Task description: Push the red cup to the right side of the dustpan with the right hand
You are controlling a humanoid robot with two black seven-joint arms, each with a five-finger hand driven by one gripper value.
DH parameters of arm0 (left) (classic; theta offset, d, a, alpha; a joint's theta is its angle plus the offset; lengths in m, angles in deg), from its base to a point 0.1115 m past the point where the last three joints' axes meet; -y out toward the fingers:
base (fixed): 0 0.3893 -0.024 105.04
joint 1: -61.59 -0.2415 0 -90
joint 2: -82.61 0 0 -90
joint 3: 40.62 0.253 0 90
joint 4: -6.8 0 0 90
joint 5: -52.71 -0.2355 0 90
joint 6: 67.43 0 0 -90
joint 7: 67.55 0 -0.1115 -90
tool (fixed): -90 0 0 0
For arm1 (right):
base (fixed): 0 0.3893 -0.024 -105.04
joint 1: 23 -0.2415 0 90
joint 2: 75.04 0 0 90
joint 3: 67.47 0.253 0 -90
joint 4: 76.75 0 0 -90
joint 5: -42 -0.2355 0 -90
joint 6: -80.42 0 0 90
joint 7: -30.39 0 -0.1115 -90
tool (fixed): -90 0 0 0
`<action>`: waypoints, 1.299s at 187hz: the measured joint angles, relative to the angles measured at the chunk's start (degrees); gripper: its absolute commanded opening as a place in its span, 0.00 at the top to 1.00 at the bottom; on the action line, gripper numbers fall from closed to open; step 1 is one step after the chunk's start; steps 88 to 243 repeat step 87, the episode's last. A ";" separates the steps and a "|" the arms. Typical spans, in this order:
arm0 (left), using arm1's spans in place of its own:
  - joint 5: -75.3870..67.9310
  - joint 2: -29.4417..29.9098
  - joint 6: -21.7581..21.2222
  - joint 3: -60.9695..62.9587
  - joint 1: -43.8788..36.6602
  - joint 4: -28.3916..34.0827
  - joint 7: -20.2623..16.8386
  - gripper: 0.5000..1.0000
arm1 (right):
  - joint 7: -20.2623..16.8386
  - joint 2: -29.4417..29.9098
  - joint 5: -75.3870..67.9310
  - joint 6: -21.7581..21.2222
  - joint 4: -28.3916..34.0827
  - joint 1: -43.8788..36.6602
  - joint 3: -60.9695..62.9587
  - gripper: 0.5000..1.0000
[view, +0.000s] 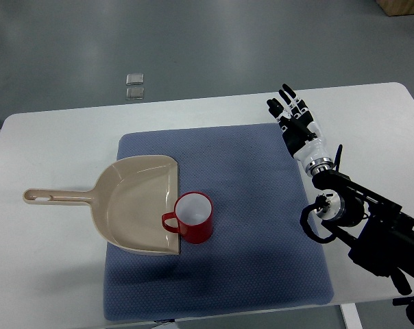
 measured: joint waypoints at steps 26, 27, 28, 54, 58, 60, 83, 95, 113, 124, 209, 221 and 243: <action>0.00 0.00 0.00 0.00 0.00 0.00 0.00 0.00 | 0.49 0.26 0.17 1.13 -0.09 0.20 -0.13 0.15; 0.00 0.00 0.00 0.00 0.00 0.00 0.00 0.00 | 0.51 0.26 0.18 1.14 -0.09 0.20 -0.13 0.15; 0.00 0.00 0.00 0.00 0.00 0.00 0.00 0.00 | 0.54 0.26 0.18 1.16 -0.09 0.20 -0.12 0.15; 0.00 0.00 0.00 0.00 0.00 0.00 0.00 0.00 | 1.11 0.74 0.22 1.21 -0.10 0.19 0.30 0.15; 0.00 0.00 0.00 0.00 0.00 0.00 0.00 0.00 | 1.18 0.92 0.22 1.15 -0.10 0.19 0.31 0.15; 0.00 0.00 0.00 0.00 0.00 0.00 0.00 0.00 | 1.22 1.00 0.23 1.12 -0.10 0.20 0.32 0.15; 0.00 0.00 0.00 0.00 0.00 0.00 0.00 0.00 | 1.35 1.40 0.22 0.94 -0.10 0.20 0.36 0.15; 0.00 0.00 0.00 0.00 0.00 0.00 0.00 0.00 | 1.36 1.41 0.21 0.92 -0.10 0.20 0.36 0.15; 0.00 0.00 0.00 0.00 0.00 0.00 0.00 0.00 | 1.36 1.41 0.21 0.92 -0.10 0.20 0.36 0.15; 0.00 0.00 0.00 0.00 0.00 0.00 0.00 0.00 | 1.36 1.41 0.21 0.92 -0.10 0.20 0.36 0.15; 0.00 0.00 0.00 0.00 0.00 0.00 0.00 0.00 | 1.36 1.41 0.21 0.92 -0.10 0.20 0.36 0.15; 0.00 0.00 0.00 0.00 0.00 0.00 0.00 0.00 | 1.36 1.41 0.21 0.92 -0.10 0.20 0.36 0.15; 0.00 0.00 0.00 0.00 0.00 0.00 0.00 0.00 | 1.36 1.41 0.21 0.92 -0.10 0.20 0.36 0.15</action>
